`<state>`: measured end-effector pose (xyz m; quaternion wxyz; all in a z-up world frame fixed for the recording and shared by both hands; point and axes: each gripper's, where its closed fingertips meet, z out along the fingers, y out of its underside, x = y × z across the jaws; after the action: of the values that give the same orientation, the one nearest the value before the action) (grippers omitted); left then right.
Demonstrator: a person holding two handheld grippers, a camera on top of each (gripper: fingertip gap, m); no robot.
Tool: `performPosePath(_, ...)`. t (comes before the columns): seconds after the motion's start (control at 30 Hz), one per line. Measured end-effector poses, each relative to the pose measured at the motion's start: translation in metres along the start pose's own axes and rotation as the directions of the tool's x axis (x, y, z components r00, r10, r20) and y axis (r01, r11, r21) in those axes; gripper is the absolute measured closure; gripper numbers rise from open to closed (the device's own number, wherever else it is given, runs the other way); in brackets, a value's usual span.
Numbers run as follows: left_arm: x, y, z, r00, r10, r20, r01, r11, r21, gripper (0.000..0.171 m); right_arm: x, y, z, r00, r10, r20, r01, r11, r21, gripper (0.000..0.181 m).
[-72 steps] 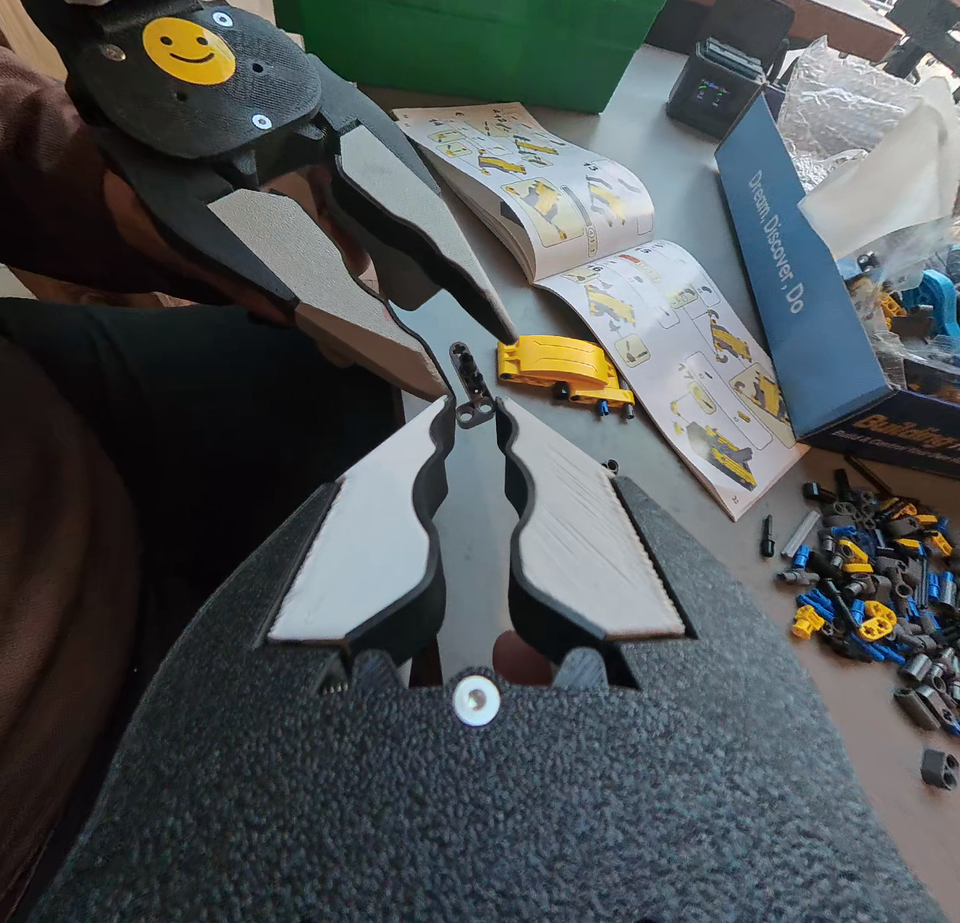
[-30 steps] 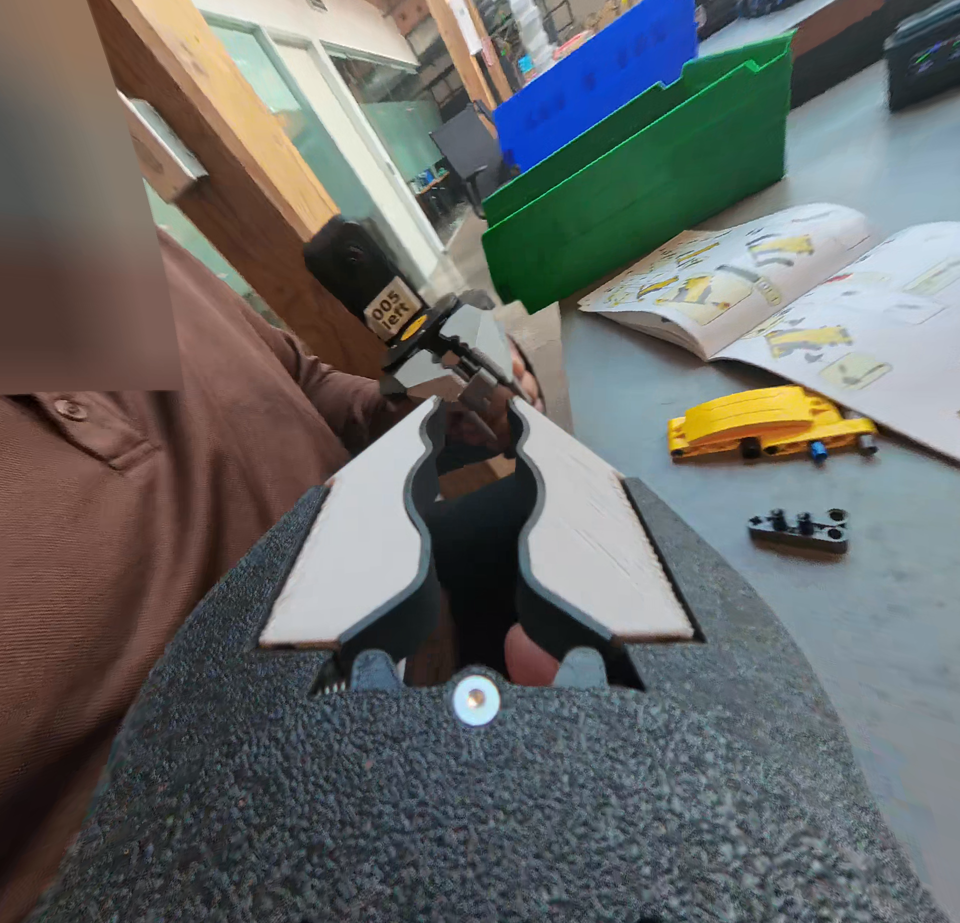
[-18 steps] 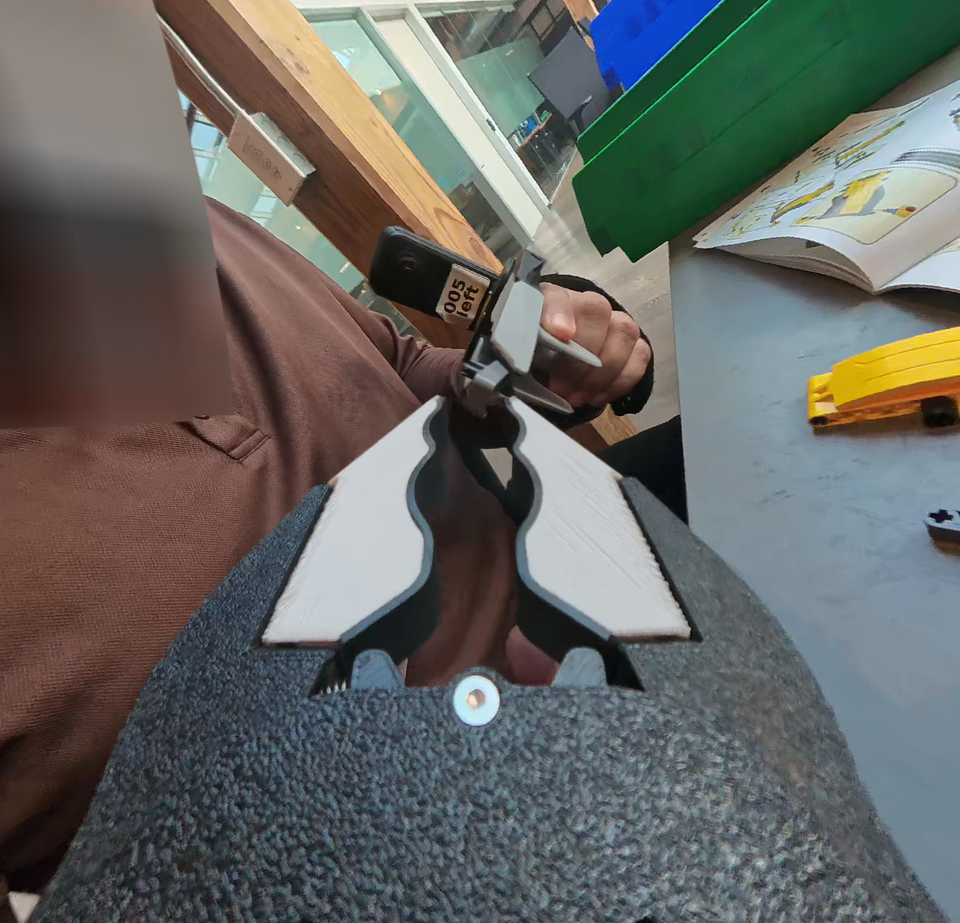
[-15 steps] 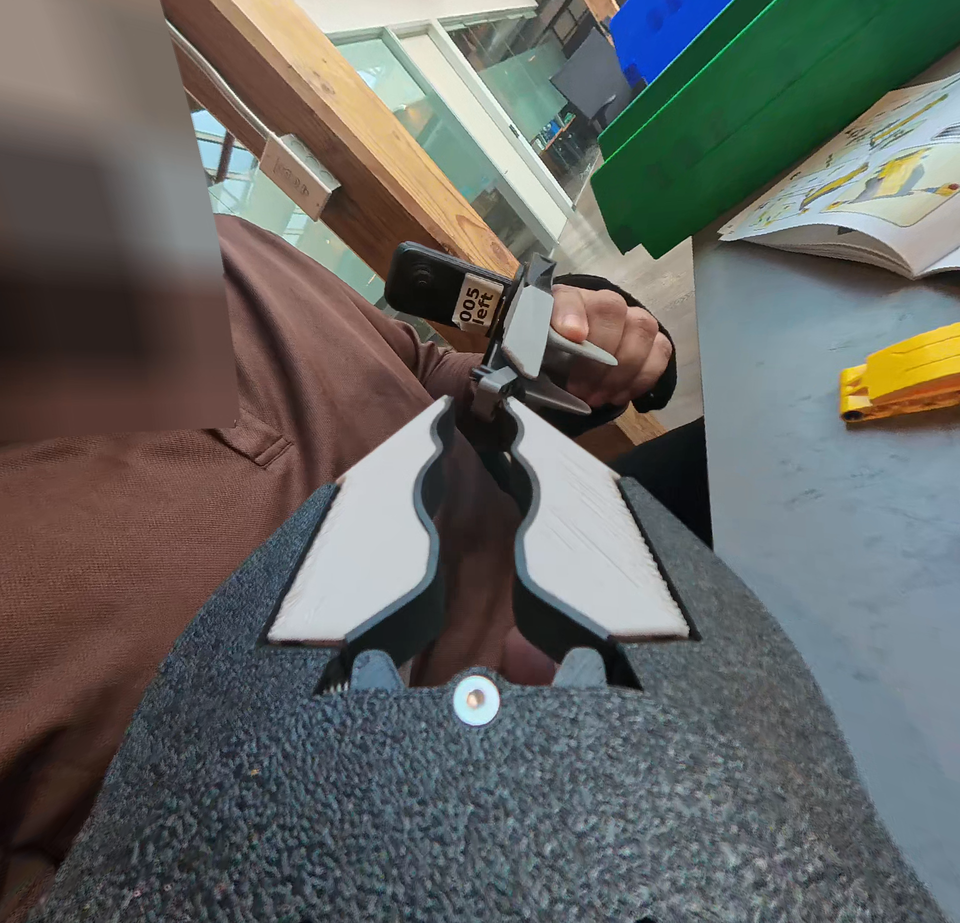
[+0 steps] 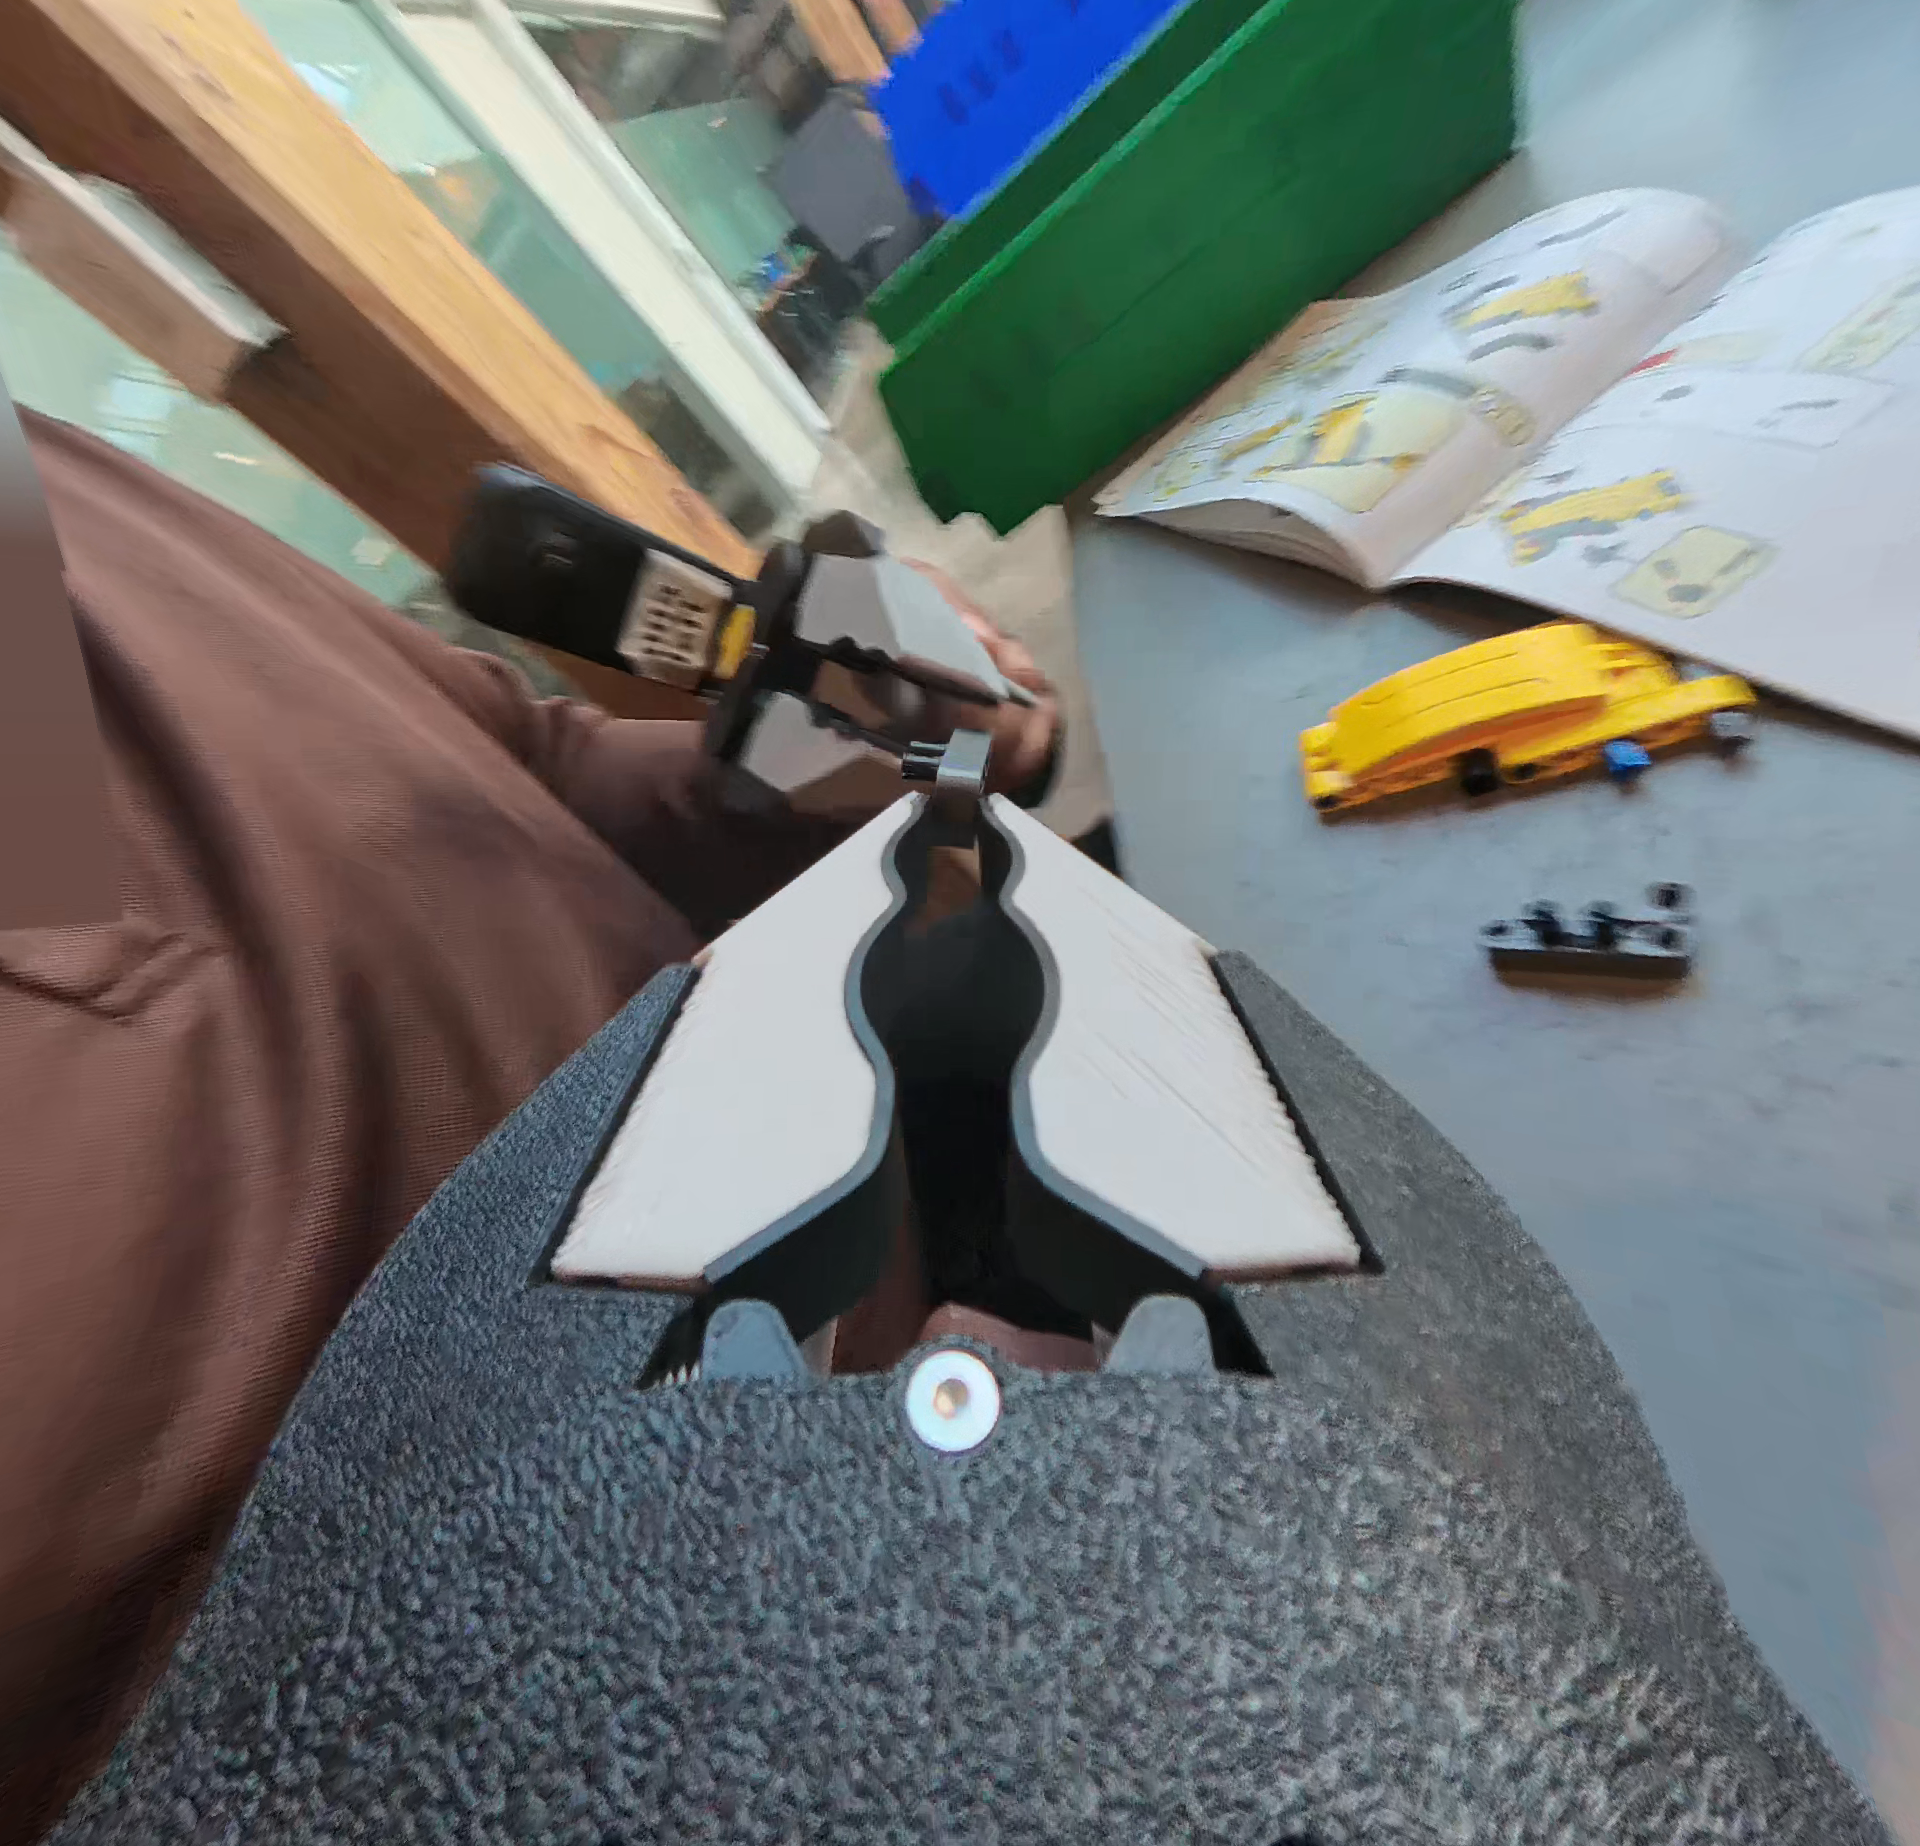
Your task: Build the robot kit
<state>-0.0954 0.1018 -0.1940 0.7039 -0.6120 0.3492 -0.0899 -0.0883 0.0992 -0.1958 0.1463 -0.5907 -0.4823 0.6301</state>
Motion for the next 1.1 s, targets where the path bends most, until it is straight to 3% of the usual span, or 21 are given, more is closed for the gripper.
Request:
performPosePath(0.1,-0.009,0.008,0.001,0.994,-0.102,0.024,0.103,0.994,-0.035,0.151,0.026,0.001,-0.004,0.967,-0.126,-0.221,0.121,0.992,-0.038,0.174)
performPosePath(0.2,-0.025,0.021,0.001,0.973,-0.213,0.090,0.221,0.970,-0.096,0.149,0.051,-0.002,-0.012,0.873,-0.239,-0.425,0.223,0.971,-0.088,0.174)
performPosePath(0.33,-0.049,0.067,-0.006,0.900,-0.372,0.227,0.427,0.859,-0.282,0.145,0.072,0.003,-0.010,0.717,-0.413,-0.561,0.325,0.911,-0.255,0.174)
performPosePath(0.5,-0.050,0.081,-0.001,0.827,-0.510,0.237,0.561,0.716,-0.416,0.127,0.089,0.018,-0.003,0.532,-0.639,-0.555,0.402,0.768,-0.499,0.174)
performPosePath(0.67,-0.044,0.099,0.007,0.862,-0.429,0.271,0.503,0.652,-0.568,0.123,0.088,0.019,-0.003,0.410,-0.757,-0.509,0.472,0.653,-0.592,0.174)
performPosePath(0.8,-0.042,0.107,0.014,0.869,-0.393,0.301,0.492,0.620,-0.611,0.119,0.096,0.019,-0.007,0.332,-0.815,-0.475,0.491,0.579,-0.651,0.174)
performPosePath(1.0,-0.047,0.110,0.021,0.873,-0.360,0.329,0.487,0.613,-0.622,0.134,0.097,0.026,0.000,0.335,-0.839,-0.429,0.480,0.544,-0.688,0.174)
performPosePath(1.1,-0.047,0.110,0.018,0.859,-0.372,0.353,0.512,0.596,-0.618,0.134,0.096,0.027,0.000,0.375,-0.815,-0.442,0.460,0.577,-0.674,0.174)
